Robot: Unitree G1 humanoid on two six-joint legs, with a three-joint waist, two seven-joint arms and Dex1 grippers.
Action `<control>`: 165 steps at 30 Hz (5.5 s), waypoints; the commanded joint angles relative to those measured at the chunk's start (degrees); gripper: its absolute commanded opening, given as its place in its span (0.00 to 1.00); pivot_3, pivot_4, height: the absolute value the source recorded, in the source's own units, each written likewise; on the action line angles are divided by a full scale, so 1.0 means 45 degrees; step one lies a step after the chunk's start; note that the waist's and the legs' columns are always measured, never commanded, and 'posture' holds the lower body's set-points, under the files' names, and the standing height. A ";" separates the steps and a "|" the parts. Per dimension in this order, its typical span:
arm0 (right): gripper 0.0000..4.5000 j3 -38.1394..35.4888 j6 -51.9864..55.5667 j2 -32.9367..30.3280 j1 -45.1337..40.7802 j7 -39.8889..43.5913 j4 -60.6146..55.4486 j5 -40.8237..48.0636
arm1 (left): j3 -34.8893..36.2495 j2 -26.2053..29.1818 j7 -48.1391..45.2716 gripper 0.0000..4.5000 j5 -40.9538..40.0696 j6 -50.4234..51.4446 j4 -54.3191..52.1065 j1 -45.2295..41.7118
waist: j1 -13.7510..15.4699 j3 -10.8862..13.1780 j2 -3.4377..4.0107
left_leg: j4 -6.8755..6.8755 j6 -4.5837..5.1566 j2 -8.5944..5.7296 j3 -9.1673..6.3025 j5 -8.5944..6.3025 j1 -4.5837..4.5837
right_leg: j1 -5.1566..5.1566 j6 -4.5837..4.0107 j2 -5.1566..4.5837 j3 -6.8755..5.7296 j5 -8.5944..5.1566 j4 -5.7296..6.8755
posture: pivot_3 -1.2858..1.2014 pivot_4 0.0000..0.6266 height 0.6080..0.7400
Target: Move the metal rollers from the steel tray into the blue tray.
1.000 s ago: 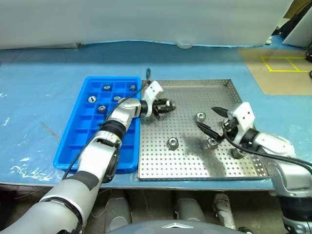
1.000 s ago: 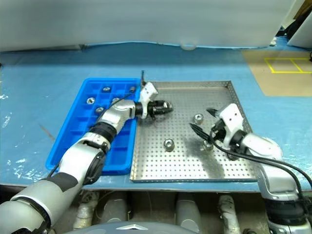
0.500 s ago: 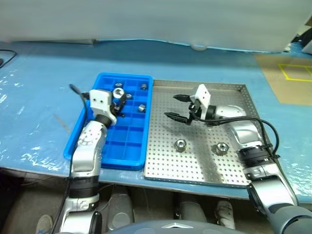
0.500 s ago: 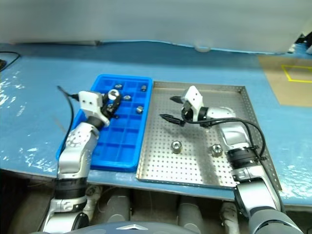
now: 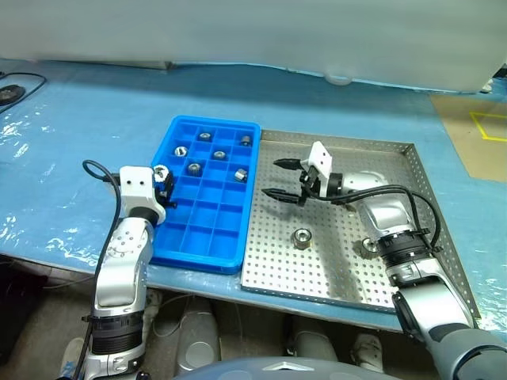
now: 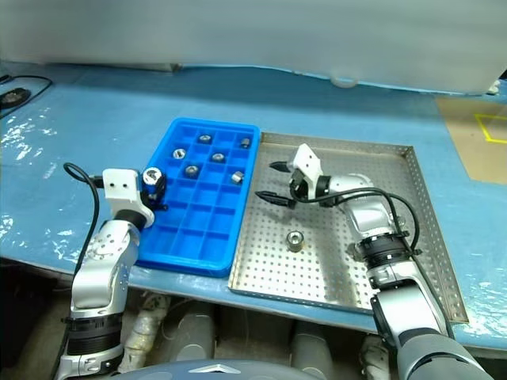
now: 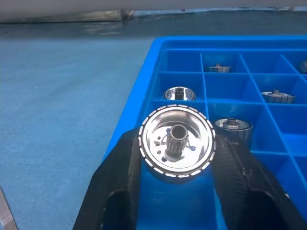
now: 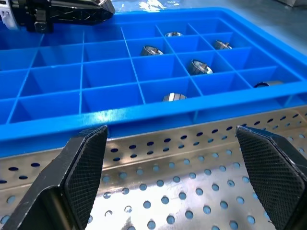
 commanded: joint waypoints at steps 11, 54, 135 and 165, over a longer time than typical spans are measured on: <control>1.00 -0.0929 0.0239 -0.0529 0.0940 -0.0545 -0.1584 0.0311 | -0.0294 0.0339 -0.2705 0.99 -0.2311 -0.1280 0.1447 -0.2483 | 0.0012 -0.0003 0.0004 | 0.0015 -0.0008 -0.0008 0.0000 0.0007 0.0008 | 0.0003 0.0003 -0.0002 0.0011 0.0003 0.0019 | 0.55 0.24 1.00; 1.00 -0.4412 0.5442 -0.2990 0.7440 -0.3530 -1.0108 0.2875 | -0.4260 -0.0106 -1.3771 0.41 -0.1499 -0.5079 1.1820 -0.8868 | -0.2086 -0.0043 0.0070 | 0.0067 0.0049 -0.0026 0.0045 -0.0030 0.0085 | 0.0051 0.0013 -0.0007 0.0090 0.0008 0.0000 | 0.40 0.24 1.00; 1.00 0.0043 0.0797 0.0551 0.0502 0.0540 -0.1139 -0.0034 | 0.1095 0.4577 -0.4942 0.99 -0.4864 0.0848 0.0203 -0.0519 | -0.0608 -0.0049 0.0067 | 0.0058 -0.0021 -0.0006 -0.0006 0.0013 0.0058 | -0.0019 0.0002 0.0004 0.0036 -0.0001 0.0143 | 0.59 0.24 1.00; 1.00 0.0136 0.0134 0.0666 0.1167 0.0029 -0.1088 -0.0482 | -0.1254 0.9372 -1.0669 0.99 -0.3988 0.1185 0.3501 -0.2770 | -0.0358 -0.0041 0.0054 | 0.0054 -0.0071 -0.0002 -0.0019 0.0040 0.0069 | -0.0044 -0.0021 0.0010 0.0044 -0.0020 0.0214 | 0.56 0.24 1.00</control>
